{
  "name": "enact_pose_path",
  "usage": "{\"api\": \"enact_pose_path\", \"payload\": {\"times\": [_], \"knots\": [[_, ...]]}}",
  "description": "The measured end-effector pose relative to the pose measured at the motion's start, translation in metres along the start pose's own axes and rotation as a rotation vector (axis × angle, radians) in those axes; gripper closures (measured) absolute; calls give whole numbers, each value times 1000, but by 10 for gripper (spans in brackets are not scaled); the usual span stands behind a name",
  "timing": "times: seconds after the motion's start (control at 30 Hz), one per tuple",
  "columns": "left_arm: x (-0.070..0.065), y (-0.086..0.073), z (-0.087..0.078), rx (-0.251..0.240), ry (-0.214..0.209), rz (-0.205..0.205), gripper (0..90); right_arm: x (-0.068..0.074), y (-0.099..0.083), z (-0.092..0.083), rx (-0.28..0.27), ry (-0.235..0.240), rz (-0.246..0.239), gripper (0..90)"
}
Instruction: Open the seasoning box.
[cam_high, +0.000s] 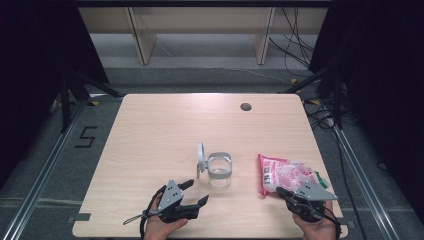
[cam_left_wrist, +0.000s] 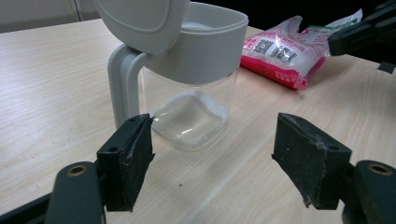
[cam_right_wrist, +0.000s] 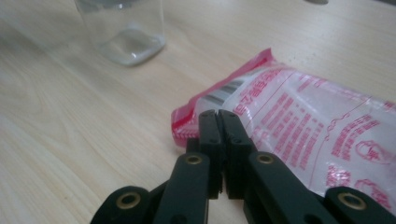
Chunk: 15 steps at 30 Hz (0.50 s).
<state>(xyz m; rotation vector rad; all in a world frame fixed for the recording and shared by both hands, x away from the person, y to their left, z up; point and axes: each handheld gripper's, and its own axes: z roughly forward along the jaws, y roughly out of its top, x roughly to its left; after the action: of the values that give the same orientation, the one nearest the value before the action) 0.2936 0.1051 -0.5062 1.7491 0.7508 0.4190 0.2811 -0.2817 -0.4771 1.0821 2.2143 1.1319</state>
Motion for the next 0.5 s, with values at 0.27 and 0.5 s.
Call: {"api": "enact_pose_path", "payload": {"times": [0.27,0.5], "knots": [[-1,-1,2,10,0,-9,273,0,-2,21,97,17,-50,893],[0,-2,1,21,4,-4,273,-7,-4,28,124,-8,-98,900]]}}
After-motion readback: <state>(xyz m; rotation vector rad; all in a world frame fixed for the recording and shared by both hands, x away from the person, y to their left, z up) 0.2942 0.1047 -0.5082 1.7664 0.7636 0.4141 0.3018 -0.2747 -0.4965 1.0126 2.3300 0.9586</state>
